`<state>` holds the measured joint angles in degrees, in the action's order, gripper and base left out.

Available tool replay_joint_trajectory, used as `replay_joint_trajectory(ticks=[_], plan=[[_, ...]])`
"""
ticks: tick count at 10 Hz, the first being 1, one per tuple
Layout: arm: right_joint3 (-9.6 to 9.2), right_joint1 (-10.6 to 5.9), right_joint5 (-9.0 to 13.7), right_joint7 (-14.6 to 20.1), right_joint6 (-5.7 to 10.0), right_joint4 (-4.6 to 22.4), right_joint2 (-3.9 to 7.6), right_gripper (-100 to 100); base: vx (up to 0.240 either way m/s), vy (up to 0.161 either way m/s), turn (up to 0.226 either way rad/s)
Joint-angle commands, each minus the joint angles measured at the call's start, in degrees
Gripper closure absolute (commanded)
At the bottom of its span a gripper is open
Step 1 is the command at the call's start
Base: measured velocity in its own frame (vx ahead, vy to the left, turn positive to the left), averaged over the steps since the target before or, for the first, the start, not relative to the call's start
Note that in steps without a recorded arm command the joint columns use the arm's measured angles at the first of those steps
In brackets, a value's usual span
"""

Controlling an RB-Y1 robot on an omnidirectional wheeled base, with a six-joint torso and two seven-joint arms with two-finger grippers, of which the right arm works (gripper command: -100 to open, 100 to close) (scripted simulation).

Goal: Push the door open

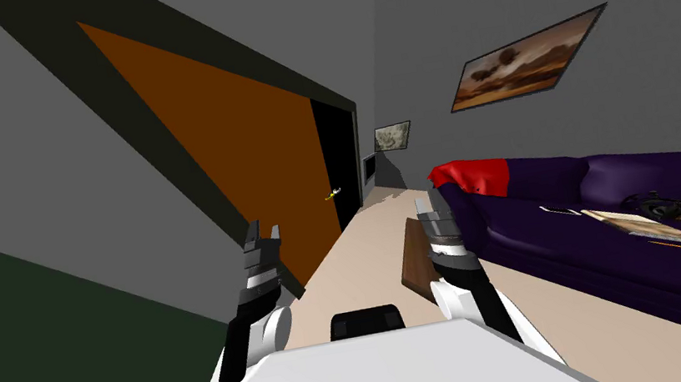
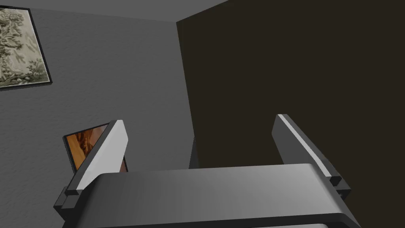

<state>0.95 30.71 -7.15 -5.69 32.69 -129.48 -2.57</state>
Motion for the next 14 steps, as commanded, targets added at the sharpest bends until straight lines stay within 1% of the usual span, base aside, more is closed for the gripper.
replay_joint_trajectory(ticks=[1, 2, 3, 6, 7, 9, 10, 13, 14], plan=[[-0.7, -0.8, -0.6, 0.6, 0.37, 1.9, 1.0, -100, 0.076, 0.026, -0.144], [-1.02, -1.17, -0.8, 0.9, 0.54, 2.8, 1.38, -100, 0.13, 0.051, -0.174], [-1.51, -1.73, -1.2, 1.4, 0.8, 4.2, 1.97, -100, 0.155, 0.048, -0.16], [-2.82, -3.23, -2.3, 2.6, 1.49, 7.8, 3.25, -100, 0.147, 0.061, -0.117], [-3.05, -3.5, -2.4, 2.8, 1.62, 8.4, 3.47, -100, 0.111, 0.054, -0.083], [-4.14, -4.74, -3.3, 3.8, 2.2, 11.4, 4.33, -100, 0.108, 0.057, -0.161], [-4.43, -5.08, -3.5, 4.1, 2.35, 12.2, 4.54, -100, 0.117, 0.05, -0.103], [-6.31, -7.23, -5.1, 5.8, 3.35, 17.4, 5.72, -100, 0.14, 0.069, -0.152], [-6.65, -7.62, -5.3, 6.2, 3.53, 18.4, 5.9, -100, 0.136, 0.074, -0.14]])
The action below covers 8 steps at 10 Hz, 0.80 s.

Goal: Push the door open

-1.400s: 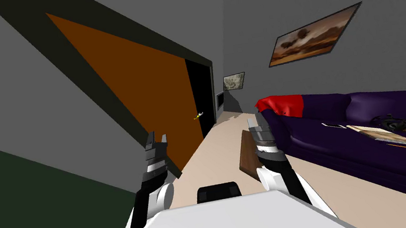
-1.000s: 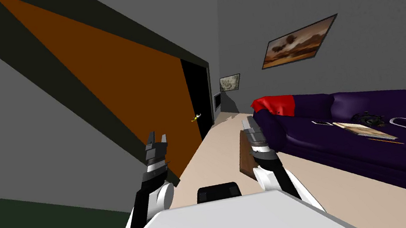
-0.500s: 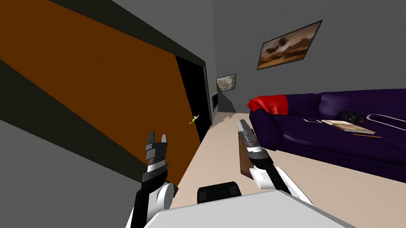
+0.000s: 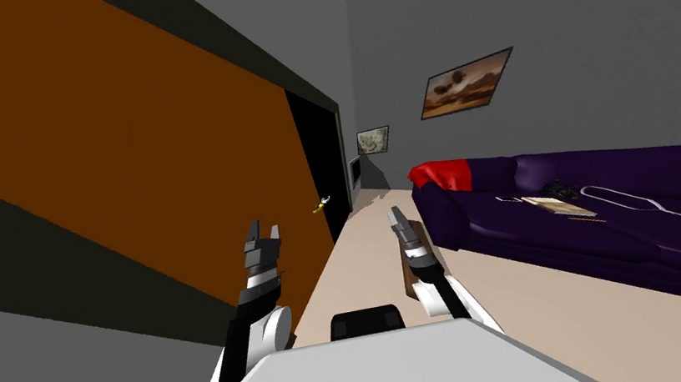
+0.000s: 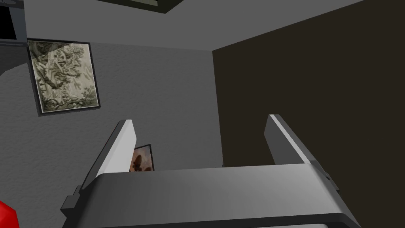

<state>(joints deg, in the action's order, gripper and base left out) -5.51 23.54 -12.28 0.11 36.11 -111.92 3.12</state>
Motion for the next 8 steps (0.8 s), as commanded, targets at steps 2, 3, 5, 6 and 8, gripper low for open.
replay_joint_trajectory(ticks=[2, 3, 5, 6, 8], plan=[[-0.88, -1.23, -0.7, 1.0, 0.47, 2.7, 0.57, -100, 0.093, 0.045, -0.075], [-1.22, -1.62, -1.0, 1.3, 0.66, 3.6, 0.75, -100, 0.072, 0.028, -0.086], [-1.95, -2.45, -1.6, 2.0, 1.04, 5.6, 1.05, -100, 0.07, 0.032, -0.095], [-2.32, -2.88, -1.9, 2.3, 1.24, 6.7, 1.18, -100, 0.089, 0.043, -0.088], [-3.08, -3.75, -2.5, 3.0, 1.64, 8.8, 1.45, -100, 0.079, 0.032, -0.082]])
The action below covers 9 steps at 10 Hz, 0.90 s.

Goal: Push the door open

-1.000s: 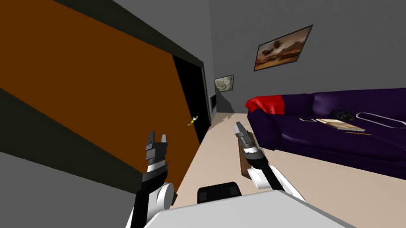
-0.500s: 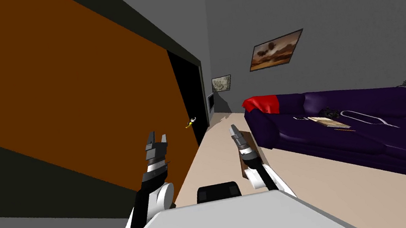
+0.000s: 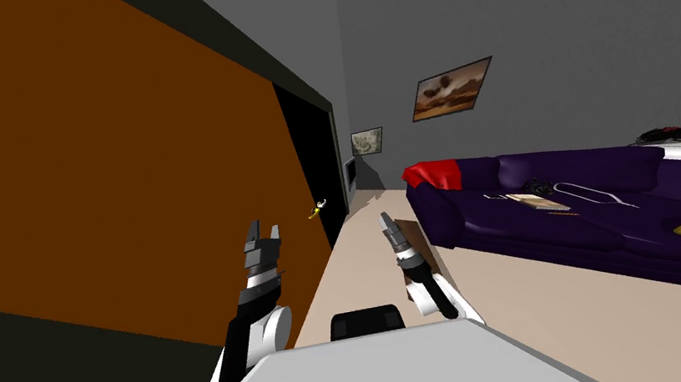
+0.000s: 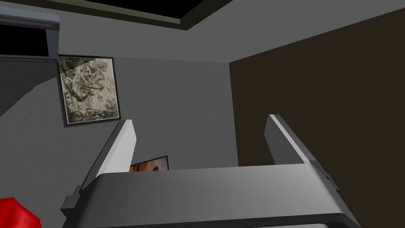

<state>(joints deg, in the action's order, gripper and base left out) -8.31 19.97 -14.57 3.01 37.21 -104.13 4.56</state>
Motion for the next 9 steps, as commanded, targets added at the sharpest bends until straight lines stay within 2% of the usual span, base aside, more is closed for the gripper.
replay_joint_trajectory(ticks=[1, 9], plan=[[-0.65, -0.61, -0.5, 0.5, 0.74, 2.0, 0.14, -100, 0.081, 0.04, -0.099], [-3.81, -4.23, -3.0, 3.4, 2.42, 10.7, 0.89, -100, 0.085, 0.039, -0.087]])
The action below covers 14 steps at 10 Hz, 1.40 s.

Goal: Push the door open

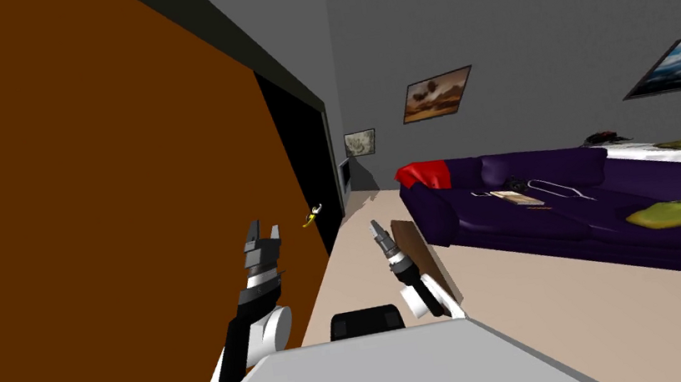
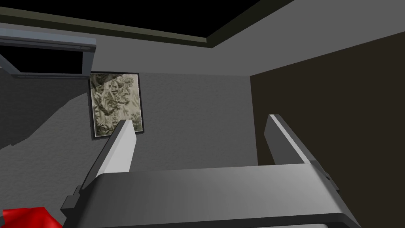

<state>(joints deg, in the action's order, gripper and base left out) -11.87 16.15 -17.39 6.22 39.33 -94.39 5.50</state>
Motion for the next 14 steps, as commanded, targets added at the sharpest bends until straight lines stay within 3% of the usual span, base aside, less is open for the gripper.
replay_joint_trajectory(ticks=[1, 14], plan=[[-0.65, -0.88, -0.5, 0.6, 0.51, 2.1, 0.03, -100, 0.086, 0.026, -0.081], [-6.01, -7.01, -4.8, 5.5, 3.36, 16.9, 0.08, -100, 0.088, 0.025, -0.065]])
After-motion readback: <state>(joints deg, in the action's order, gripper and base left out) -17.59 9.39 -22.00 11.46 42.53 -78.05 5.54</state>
